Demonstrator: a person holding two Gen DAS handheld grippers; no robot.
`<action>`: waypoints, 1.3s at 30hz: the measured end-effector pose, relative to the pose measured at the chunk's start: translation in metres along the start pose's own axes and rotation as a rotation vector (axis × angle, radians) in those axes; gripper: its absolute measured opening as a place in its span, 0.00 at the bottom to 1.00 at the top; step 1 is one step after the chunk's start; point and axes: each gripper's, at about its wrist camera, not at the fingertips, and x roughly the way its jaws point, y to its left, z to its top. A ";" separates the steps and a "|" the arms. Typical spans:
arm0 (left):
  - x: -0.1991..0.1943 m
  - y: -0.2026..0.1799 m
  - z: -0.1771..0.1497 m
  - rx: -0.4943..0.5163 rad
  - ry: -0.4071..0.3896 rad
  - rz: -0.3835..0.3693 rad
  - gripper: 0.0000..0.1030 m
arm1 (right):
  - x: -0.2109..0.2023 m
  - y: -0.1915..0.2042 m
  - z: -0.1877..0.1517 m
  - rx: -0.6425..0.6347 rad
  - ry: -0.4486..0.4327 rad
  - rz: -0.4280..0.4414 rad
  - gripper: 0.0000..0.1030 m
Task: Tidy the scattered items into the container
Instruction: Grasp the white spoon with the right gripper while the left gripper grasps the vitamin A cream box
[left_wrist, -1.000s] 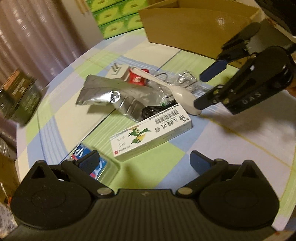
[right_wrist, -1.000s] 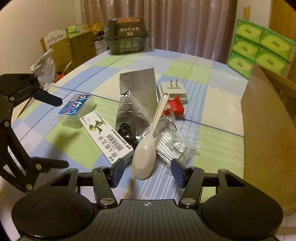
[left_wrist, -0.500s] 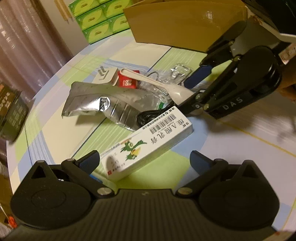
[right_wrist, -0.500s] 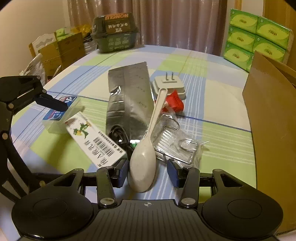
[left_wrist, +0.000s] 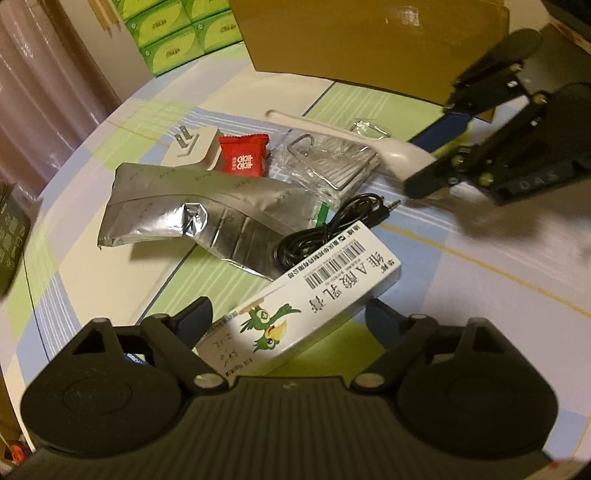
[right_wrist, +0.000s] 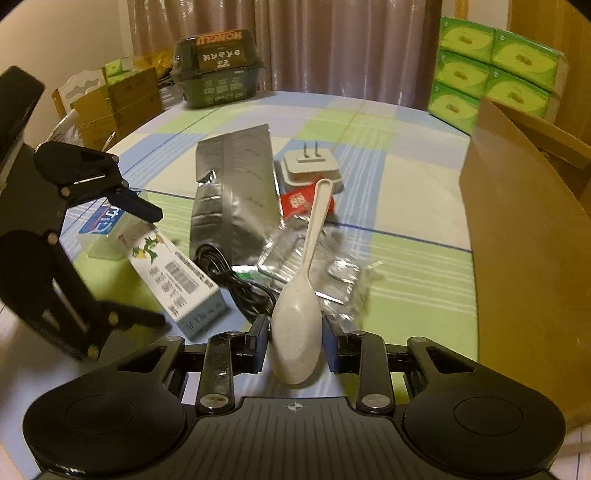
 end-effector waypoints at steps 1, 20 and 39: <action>-0.002 -0.001 0.001 -0.001 0.009 0.004 0.76 | -0.002 -0.001 -0.001 0.001 0.002 -0.001 0.27; -0.017 -0.025 0.009 -0.002 0.081 0.005 0.75 | -0.033 -0.005 -0.032 0.024 0.033 0.021 0.27; -0.031 -0.037 0.011 -0.228 0.083 -0.084 0.40 | -0.023 -0.003 -0.039 0.008 0.026 -0.001 0.39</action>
